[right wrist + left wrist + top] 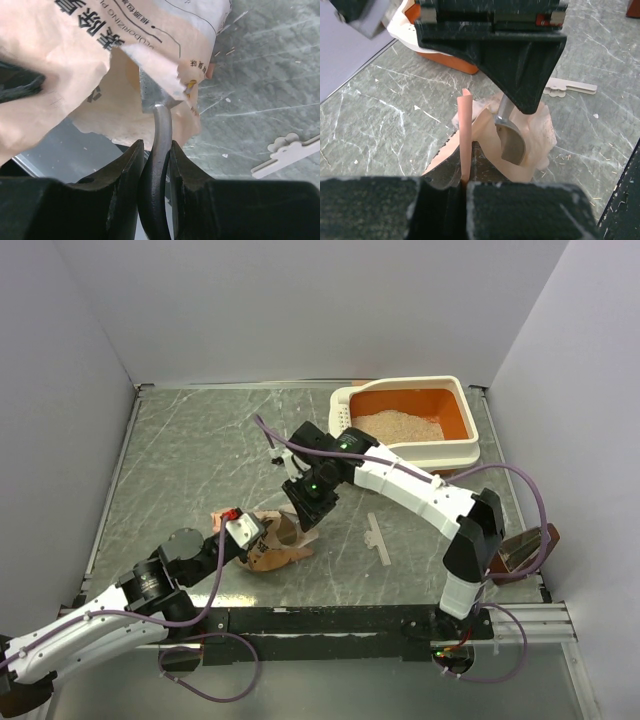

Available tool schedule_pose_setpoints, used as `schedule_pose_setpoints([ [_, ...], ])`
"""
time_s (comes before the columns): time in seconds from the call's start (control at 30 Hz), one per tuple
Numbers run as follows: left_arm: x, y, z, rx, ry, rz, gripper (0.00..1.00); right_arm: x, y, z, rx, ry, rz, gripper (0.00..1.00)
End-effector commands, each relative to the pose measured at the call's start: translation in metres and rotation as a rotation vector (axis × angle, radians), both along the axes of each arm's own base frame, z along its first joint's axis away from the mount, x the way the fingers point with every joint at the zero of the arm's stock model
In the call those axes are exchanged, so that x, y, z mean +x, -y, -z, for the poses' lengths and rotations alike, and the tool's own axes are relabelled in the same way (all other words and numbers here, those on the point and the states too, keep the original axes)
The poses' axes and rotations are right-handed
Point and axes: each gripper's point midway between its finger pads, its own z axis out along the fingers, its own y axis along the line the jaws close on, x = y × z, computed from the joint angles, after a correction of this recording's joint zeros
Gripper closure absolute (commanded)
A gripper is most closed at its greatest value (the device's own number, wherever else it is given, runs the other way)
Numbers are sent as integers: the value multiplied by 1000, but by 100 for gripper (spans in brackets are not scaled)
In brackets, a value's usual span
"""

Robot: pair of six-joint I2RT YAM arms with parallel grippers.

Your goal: Fill the litter box with clean litter

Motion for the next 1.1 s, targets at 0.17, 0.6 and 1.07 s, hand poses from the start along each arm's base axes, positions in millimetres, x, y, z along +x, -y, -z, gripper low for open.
schedule_pose_setpoints([
  [0.17, -2, -1, -32, -83, 47, 4, 99, -4, -8, 36, -16, -155, 26, 100],
  [0.6, -1, 0, -26, -65, 46, 4, 99, 16, -43, 71, 270, -339, 141, 100],
  [1.07, 0, 2, -17, -40, 33, 6, 99, -3, -67, 29, 741, -469, 108, 100],
])
